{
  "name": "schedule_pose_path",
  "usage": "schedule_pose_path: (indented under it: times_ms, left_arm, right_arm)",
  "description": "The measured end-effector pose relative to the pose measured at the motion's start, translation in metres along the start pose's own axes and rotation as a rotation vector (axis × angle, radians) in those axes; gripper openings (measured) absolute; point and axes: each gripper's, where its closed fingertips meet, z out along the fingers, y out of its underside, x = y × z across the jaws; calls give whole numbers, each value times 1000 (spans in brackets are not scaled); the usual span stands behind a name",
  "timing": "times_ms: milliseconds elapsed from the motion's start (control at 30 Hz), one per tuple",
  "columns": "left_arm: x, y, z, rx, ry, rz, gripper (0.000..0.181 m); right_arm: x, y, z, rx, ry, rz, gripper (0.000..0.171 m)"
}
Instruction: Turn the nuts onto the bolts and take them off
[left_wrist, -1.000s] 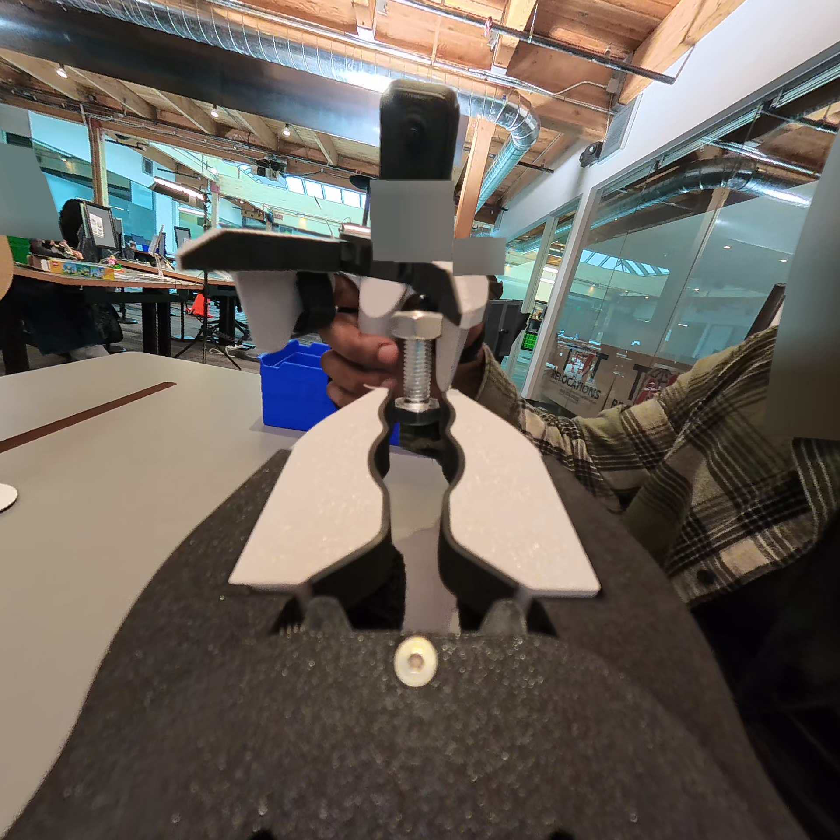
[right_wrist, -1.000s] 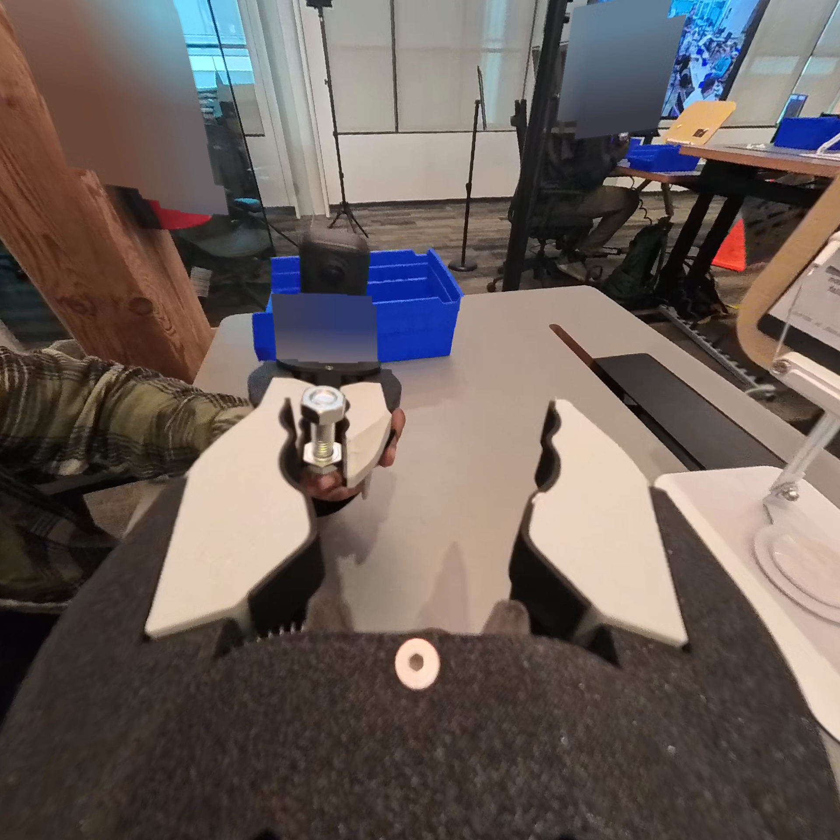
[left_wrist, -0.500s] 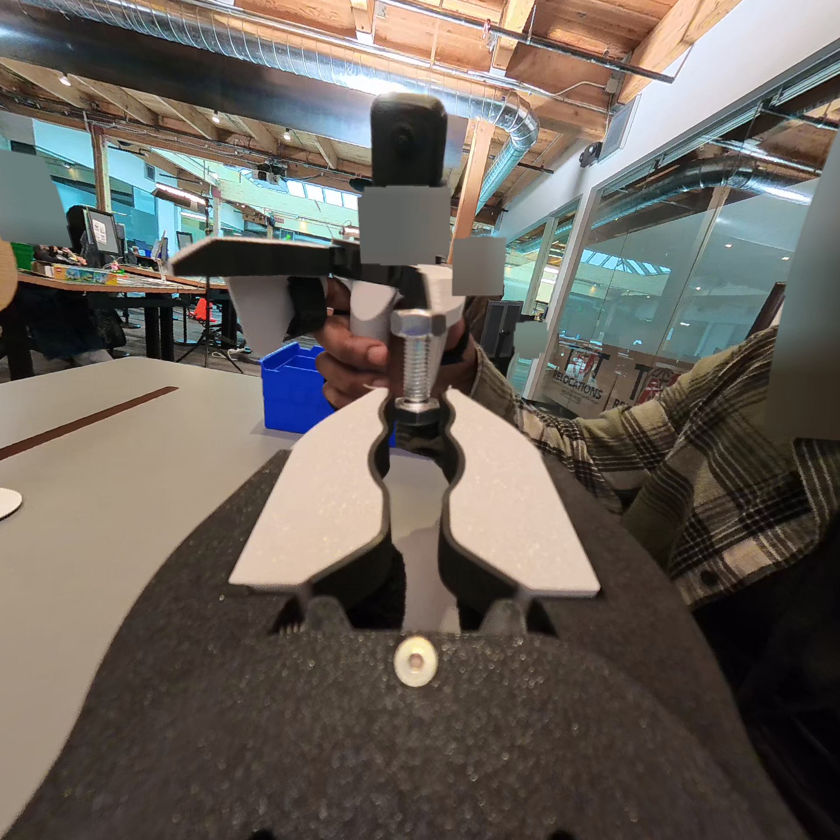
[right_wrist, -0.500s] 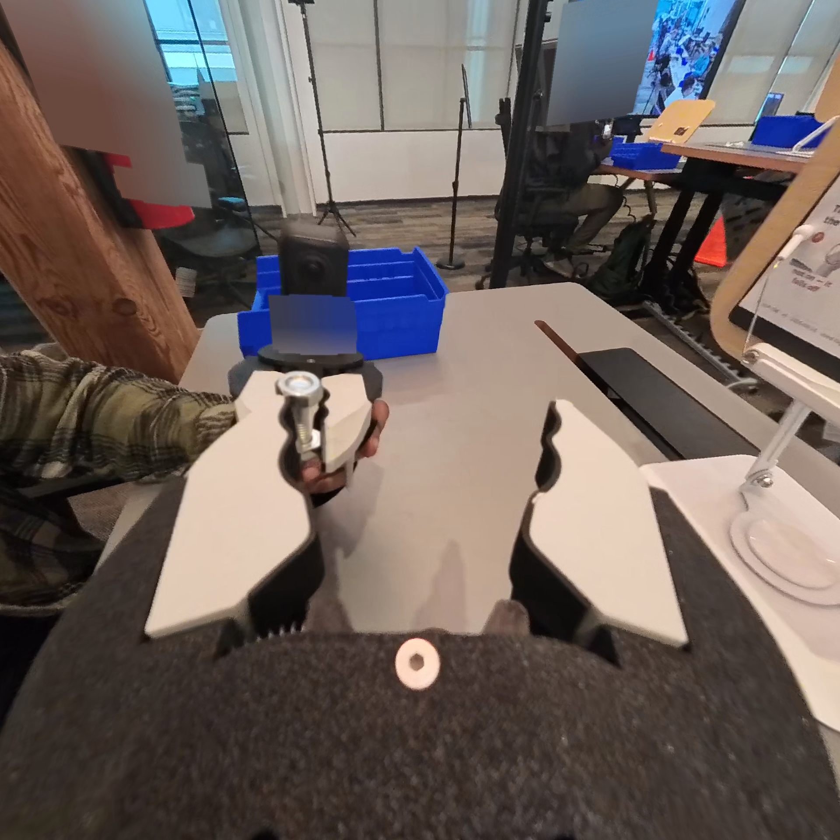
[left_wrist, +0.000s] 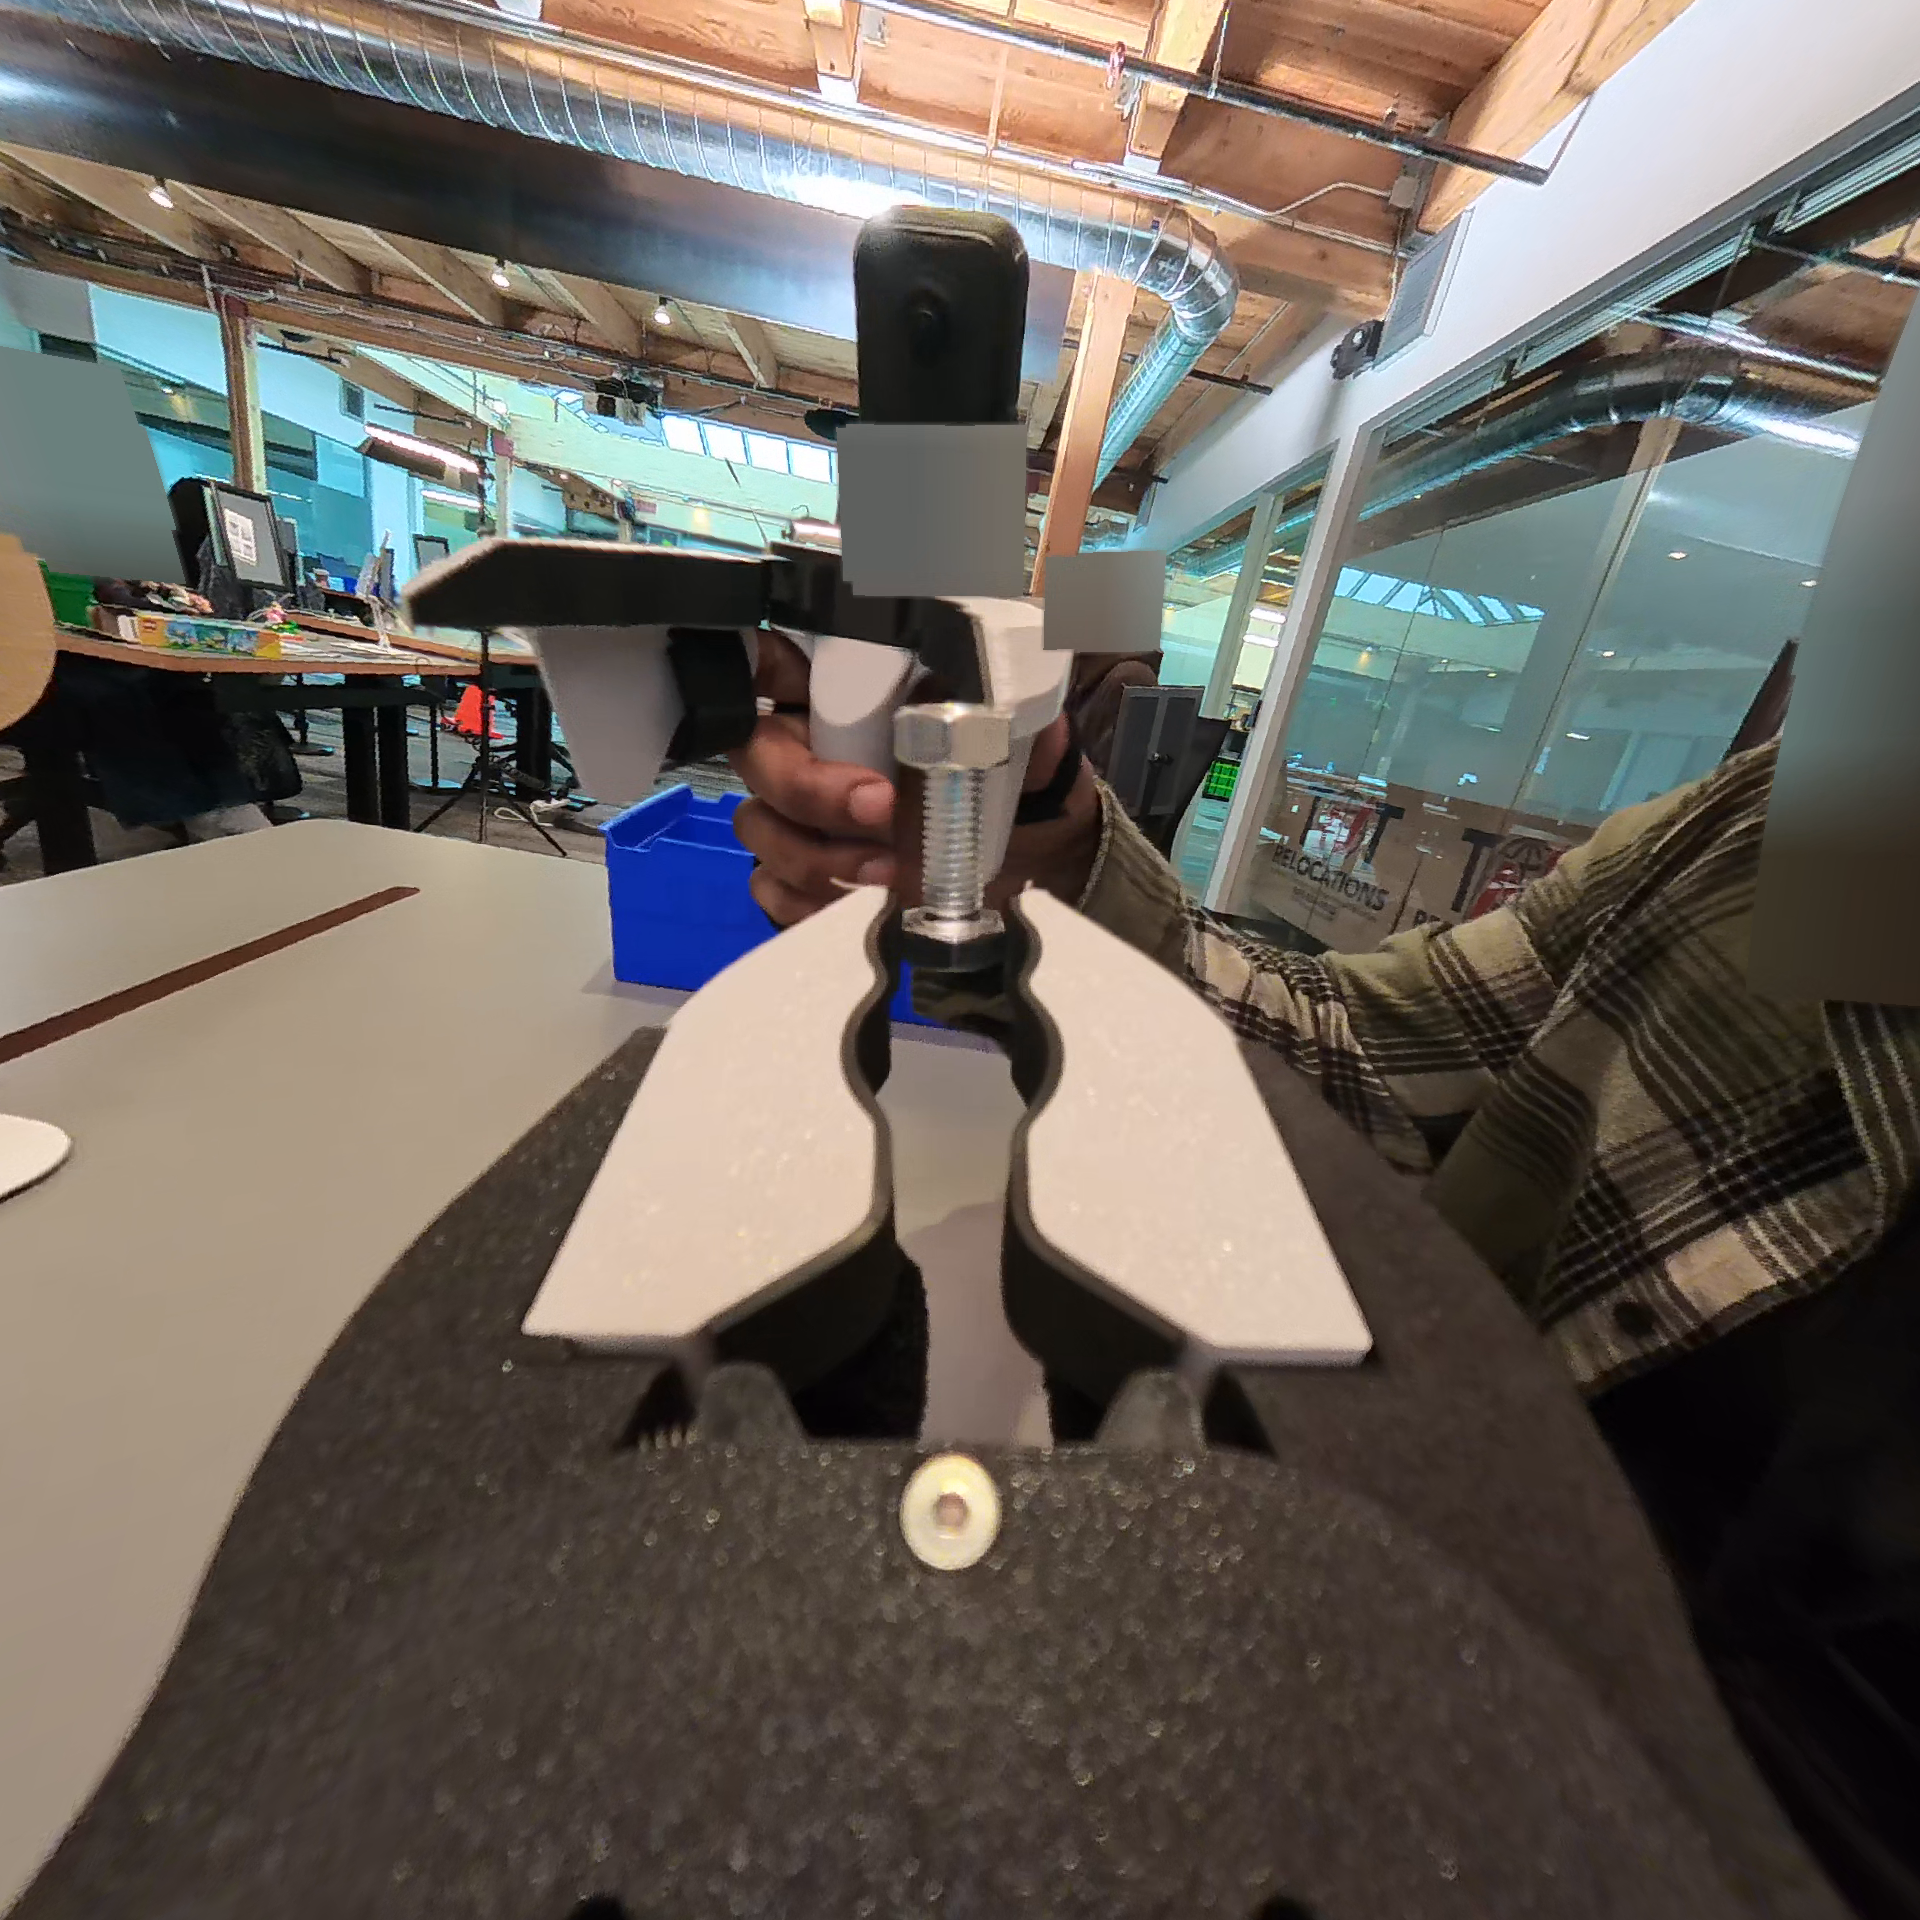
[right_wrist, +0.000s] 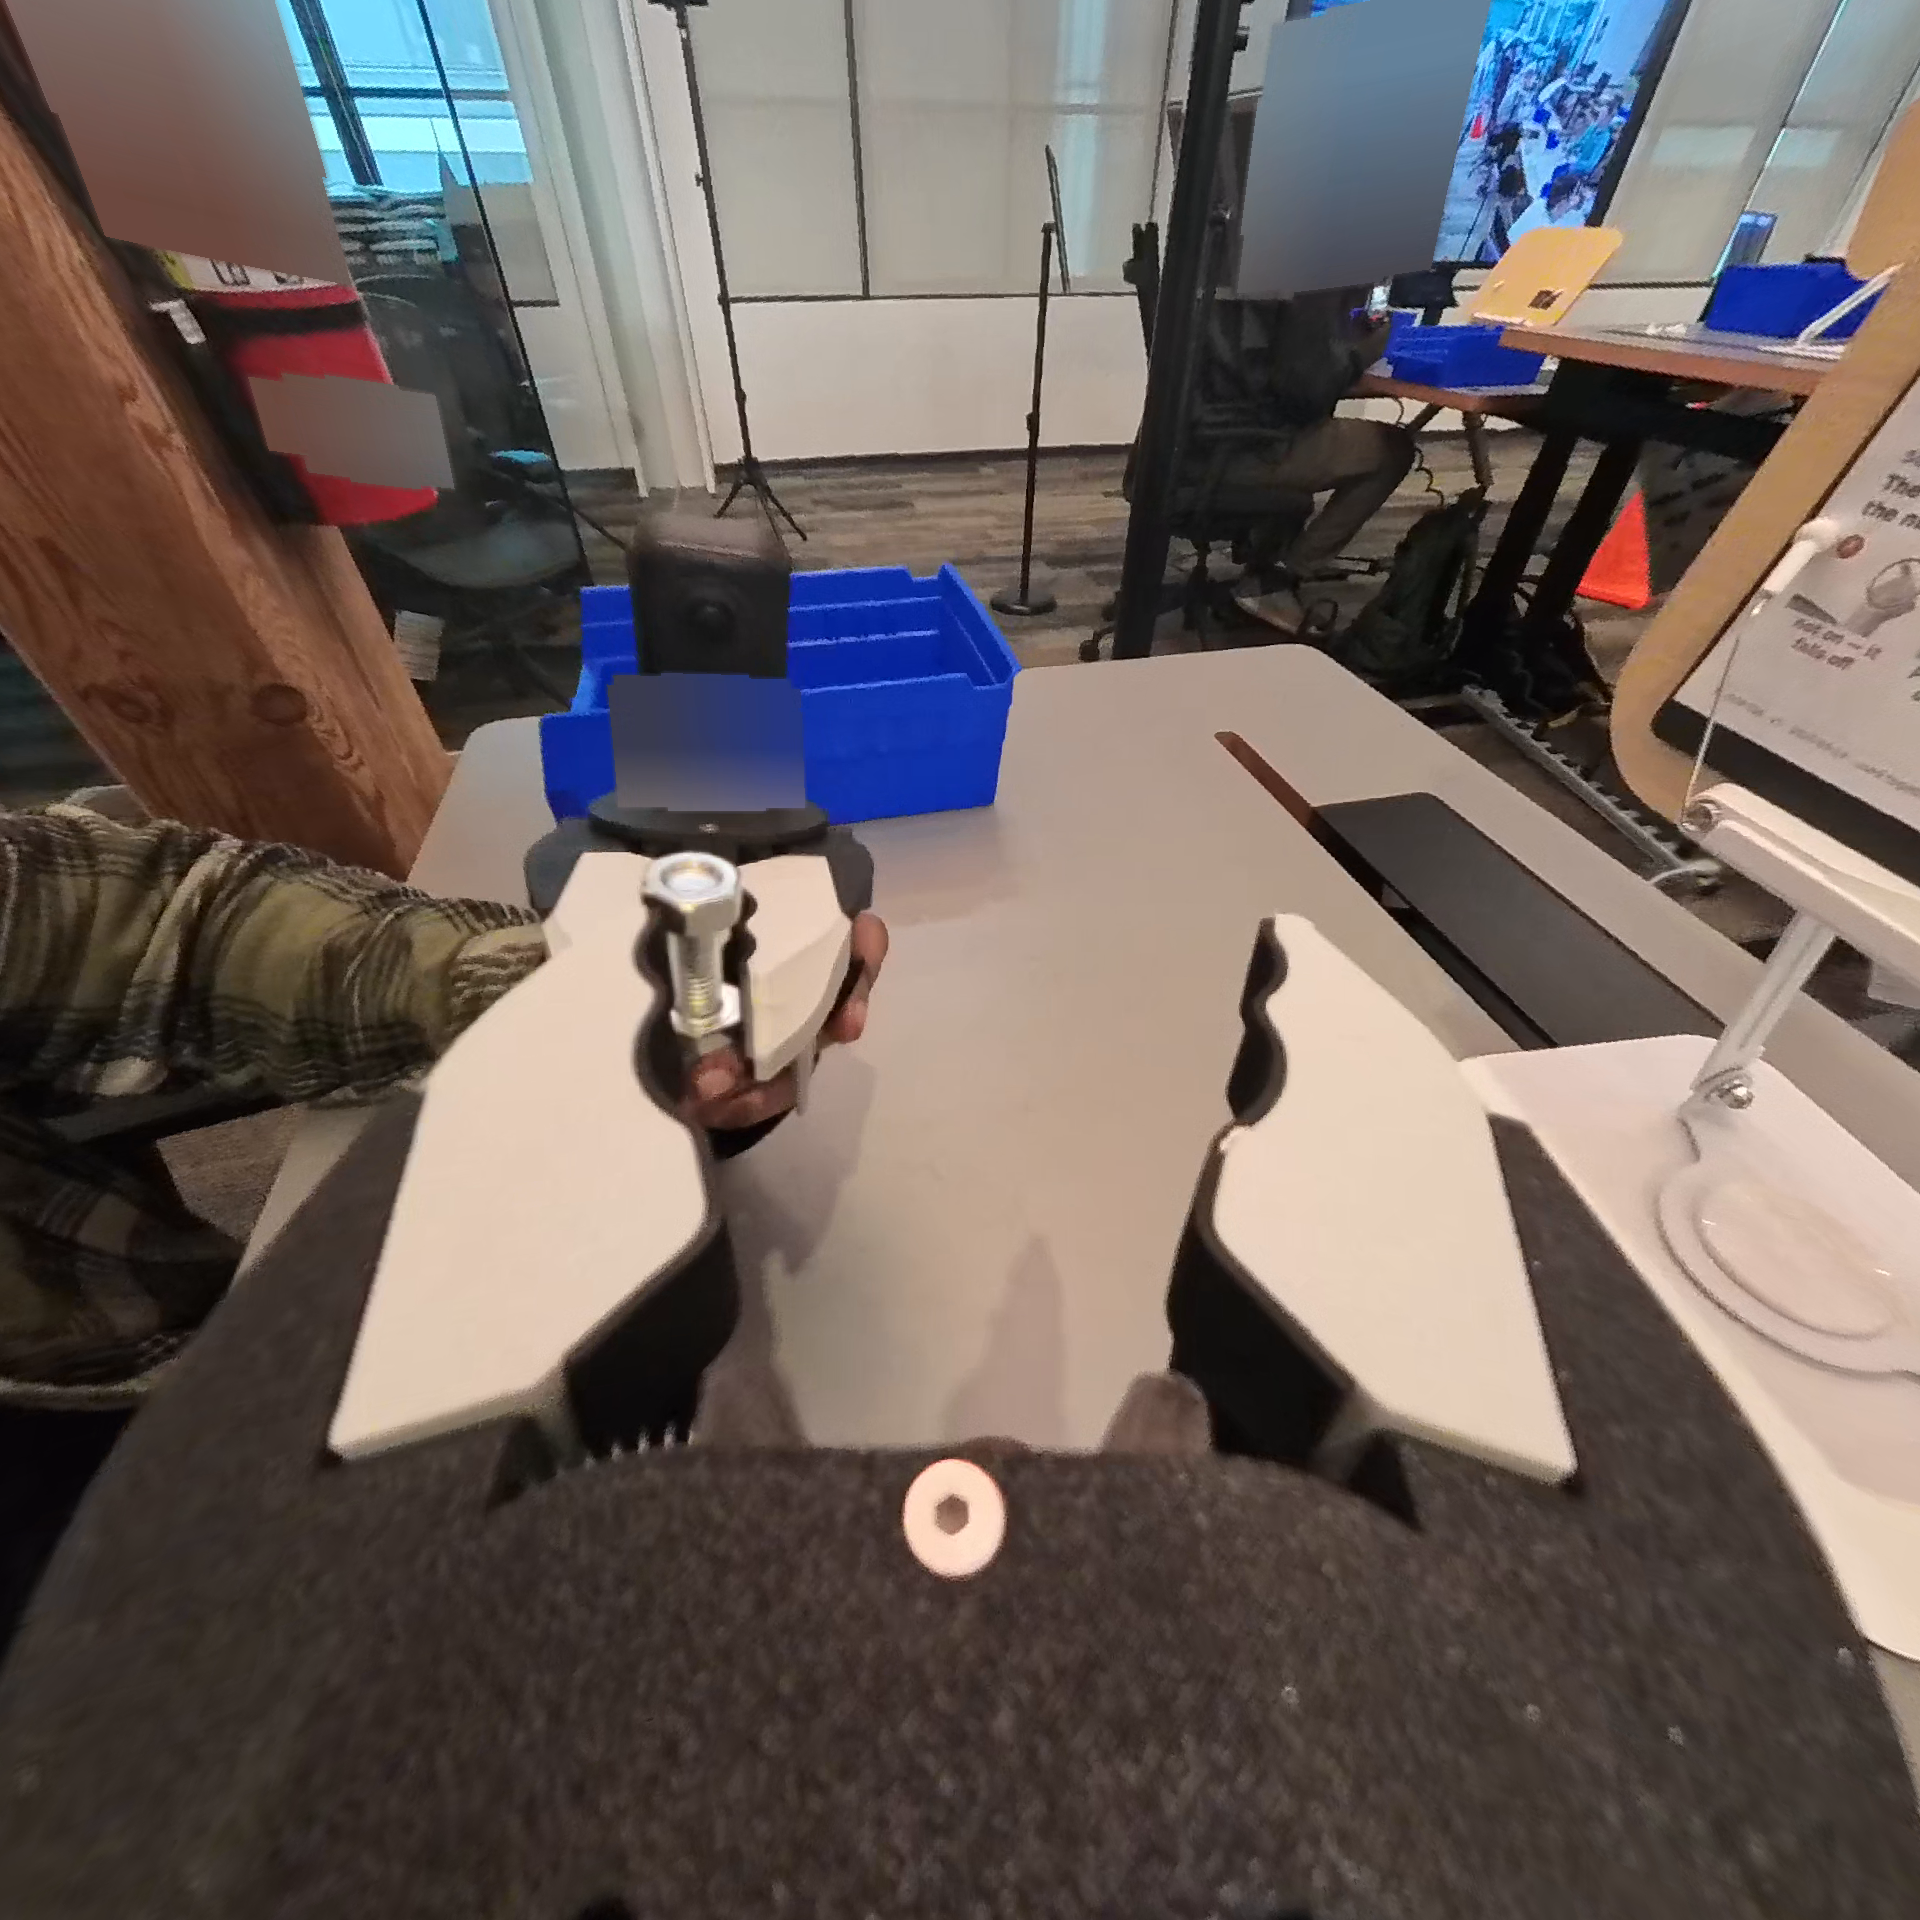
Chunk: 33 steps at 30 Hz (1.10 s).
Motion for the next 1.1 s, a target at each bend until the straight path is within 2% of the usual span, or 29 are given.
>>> schedule_pose_path:
  times_ms: [133, 300, 433, 567, 767, 900, 1100]
  left_arm:
    - [-4, 0, -1, -4, -30, 17, 18]
    - [-17, 2, -5, -41, -152, 78, 19]
    - [-20, 8, -2, -108, -229, 179, 19]
    - [-16, 11, 1, -120, -210, 180, 19]
    - [-4, 4, 2, -65, -96, 119, 19]
    - [1, 2, 2, -49, -62, 105, 18]
    - [3, -5, 0, -5, -35, 78, 18]
  right_arm:
    - [-12, -4, 2, -1, -30, -6, 97]
    - [-31, 5, 9, -92, -79, 47, 57]
    - [-36, 9, 12, -123, -64, 104, 43]
    - [-44, 12, 11, -150, -120, 126, 20]
    - [-52, 5, 6, -128, -194, 19, 20]
    - [-45, 3, 5, -113, -162, -10, 39]
    - [-37, 1, 3, -95, -131, -23, 53]
